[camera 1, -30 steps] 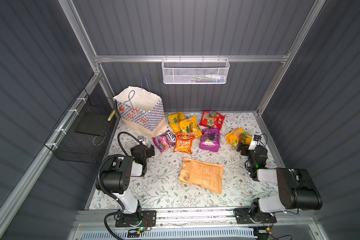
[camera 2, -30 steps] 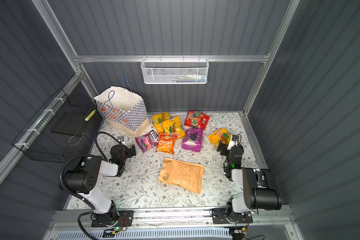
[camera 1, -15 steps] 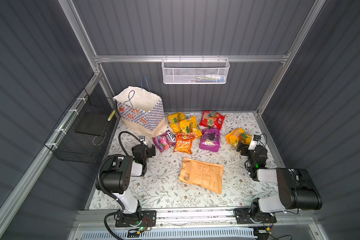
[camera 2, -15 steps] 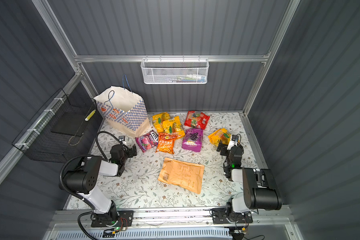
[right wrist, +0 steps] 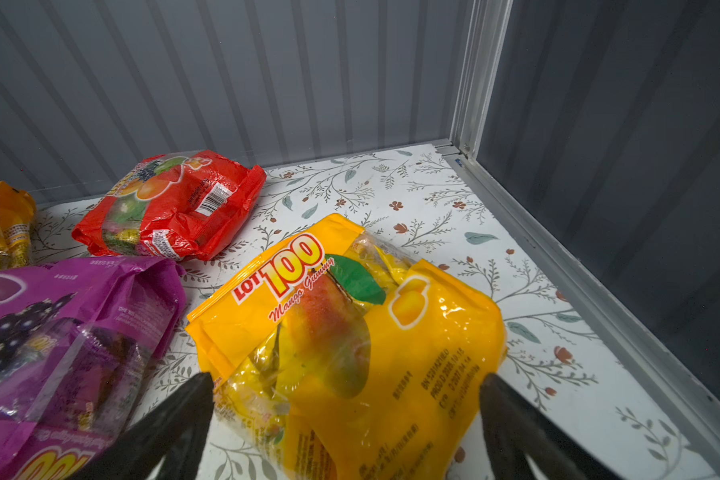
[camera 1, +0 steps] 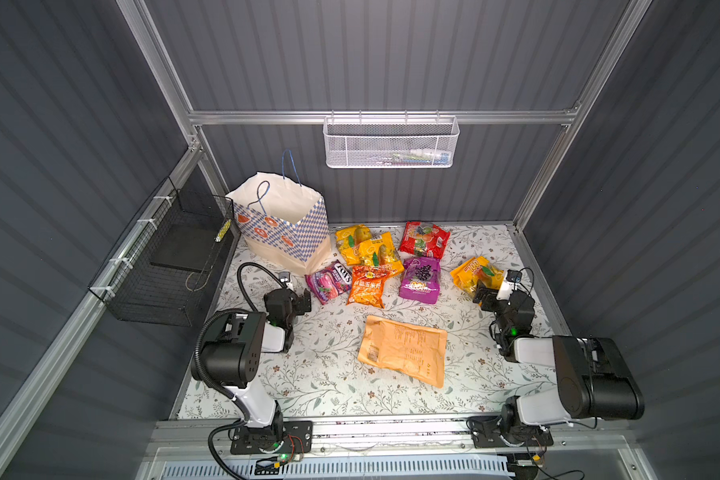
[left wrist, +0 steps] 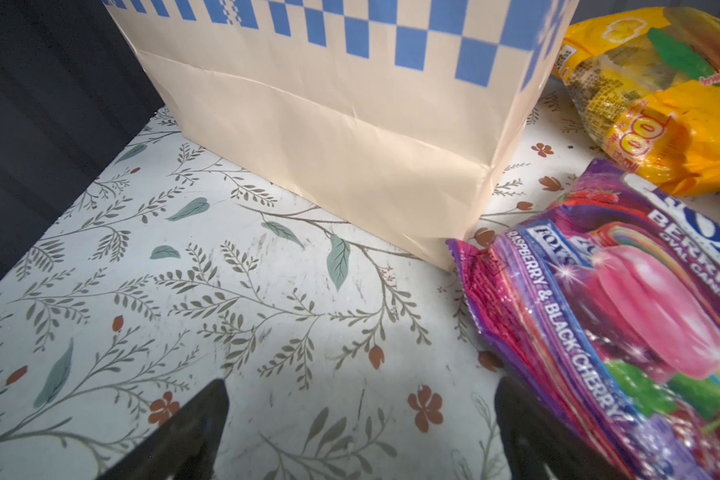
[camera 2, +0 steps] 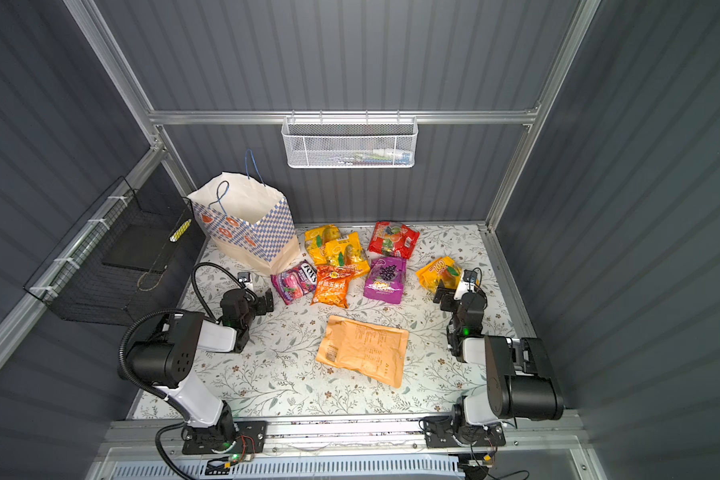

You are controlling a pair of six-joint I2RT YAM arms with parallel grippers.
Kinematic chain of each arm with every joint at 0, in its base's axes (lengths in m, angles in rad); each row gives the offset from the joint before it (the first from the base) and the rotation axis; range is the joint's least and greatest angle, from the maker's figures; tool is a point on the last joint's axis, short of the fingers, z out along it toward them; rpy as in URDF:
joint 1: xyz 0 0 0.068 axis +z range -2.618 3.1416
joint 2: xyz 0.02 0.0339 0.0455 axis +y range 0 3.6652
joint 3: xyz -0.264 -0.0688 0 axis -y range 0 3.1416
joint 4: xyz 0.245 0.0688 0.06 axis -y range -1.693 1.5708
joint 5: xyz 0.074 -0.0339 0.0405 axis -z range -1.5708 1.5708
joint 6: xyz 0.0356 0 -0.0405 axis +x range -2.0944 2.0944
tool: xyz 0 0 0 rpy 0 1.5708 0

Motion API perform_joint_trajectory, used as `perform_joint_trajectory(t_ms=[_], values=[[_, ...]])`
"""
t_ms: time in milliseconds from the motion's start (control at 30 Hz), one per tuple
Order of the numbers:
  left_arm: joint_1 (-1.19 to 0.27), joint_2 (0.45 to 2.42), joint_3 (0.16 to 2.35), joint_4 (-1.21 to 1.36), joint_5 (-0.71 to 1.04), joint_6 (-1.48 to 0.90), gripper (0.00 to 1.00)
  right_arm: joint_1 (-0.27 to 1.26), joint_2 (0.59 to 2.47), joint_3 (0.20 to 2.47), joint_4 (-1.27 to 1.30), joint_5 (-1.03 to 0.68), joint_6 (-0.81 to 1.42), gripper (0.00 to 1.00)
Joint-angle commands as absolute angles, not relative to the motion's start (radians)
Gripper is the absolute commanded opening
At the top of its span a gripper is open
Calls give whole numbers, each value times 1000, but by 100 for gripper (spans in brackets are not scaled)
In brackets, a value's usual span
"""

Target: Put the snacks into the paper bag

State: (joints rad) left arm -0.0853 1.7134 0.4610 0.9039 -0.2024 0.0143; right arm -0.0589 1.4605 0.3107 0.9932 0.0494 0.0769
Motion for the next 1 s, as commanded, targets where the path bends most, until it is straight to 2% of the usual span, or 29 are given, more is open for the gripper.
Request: perform_joint_trajectory(t_ms=[0, 167, 233, 300, 367, 467, 633, 700, 767, 833, 967], values=[[-77, 1716, 464, 928, -271, -10, 100, -58, 1460, 318, 991, 56, 72, 99], [-77, 1711, 463, 941, -294, -9, 100, -61, 1459, 316, 994, 54, 74, 99], [-82, 1636, 521, 760, -338, -23, 100, -61, 1446, 305, 1011, 92, 85, 99], [-105, 1565, 619, 537, -378, -24, 100, -59, 1336, 275, 968, 155, 100, 99], [-124, 1503, 695, 374, -405, -102, 100, -55, 1149, 284, 791, 216, 144, 99], [-151, 1432, 786, 141, -411, -273, 100, -57, 909, 327, 525, 376, 439, 99], [-193, 1367, 872, -116, -163, -409, 100, -72, 664, 304, 401, 377, 686, 99], [-233, 1325, 871, -191, -121, -482, 100, -90, 621, 332, 341, 175, 694, 99], [-297, 1289, 867, -254, -72, -513, 100, -89, 623, 392, 204, 37, 765, 99], [-368, 1269, 868, -330, -75, -542, 100, -88, 647, 399, 174, -83, 781, 99], [-434, 1212, 816, -376, -72, -646, 100, -34, 749, 502, -56, -189, 683, 99]])
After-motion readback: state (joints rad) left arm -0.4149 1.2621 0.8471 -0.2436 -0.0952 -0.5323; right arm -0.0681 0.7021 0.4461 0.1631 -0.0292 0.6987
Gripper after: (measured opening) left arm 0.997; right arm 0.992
